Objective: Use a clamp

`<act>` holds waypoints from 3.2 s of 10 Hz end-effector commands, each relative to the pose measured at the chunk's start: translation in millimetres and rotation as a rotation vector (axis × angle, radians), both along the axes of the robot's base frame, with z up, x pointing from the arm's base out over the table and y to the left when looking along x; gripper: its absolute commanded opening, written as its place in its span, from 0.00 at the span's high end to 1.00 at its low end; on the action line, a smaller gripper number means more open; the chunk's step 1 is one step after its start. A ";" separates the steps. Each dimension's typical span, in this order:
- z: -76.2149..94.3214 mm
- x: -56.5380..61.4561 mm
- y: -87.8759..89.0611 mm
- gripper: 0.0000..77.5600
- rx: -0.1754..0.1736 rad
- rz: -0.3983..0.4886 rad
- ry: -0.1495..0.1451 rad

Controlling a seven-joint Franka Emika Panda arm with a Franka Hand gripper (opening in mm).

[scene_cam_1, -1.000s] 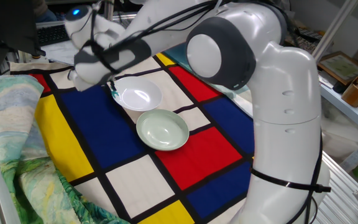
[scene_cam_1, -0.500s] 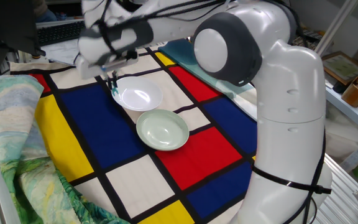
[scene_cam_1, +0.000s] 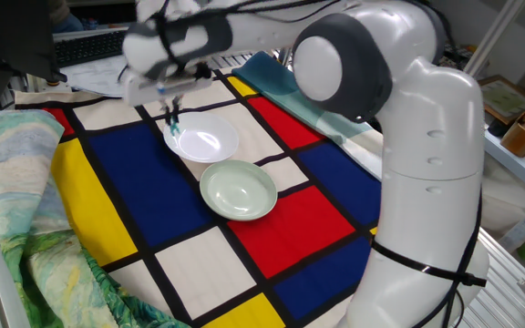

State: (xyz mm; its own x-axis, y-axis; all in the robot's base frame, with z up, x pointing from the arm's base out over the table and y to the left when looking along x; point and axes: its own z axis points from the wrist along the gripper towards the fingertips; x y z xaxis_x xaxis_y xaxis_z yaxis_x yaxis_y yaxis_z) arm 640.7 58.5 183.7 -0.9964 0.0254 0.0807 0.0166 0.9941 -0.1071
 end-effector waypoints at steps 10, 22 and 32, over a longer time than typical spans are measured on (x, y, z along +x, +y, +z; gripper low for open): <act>17.8 0.5 -25.5 0.99 0.184 -0.011 0.002; 46.5 -52.2 -70.2 0.99 0.244 0.001 0.041; 46.8 -101.2 -147.9 0.99 0.281 0.039 0.036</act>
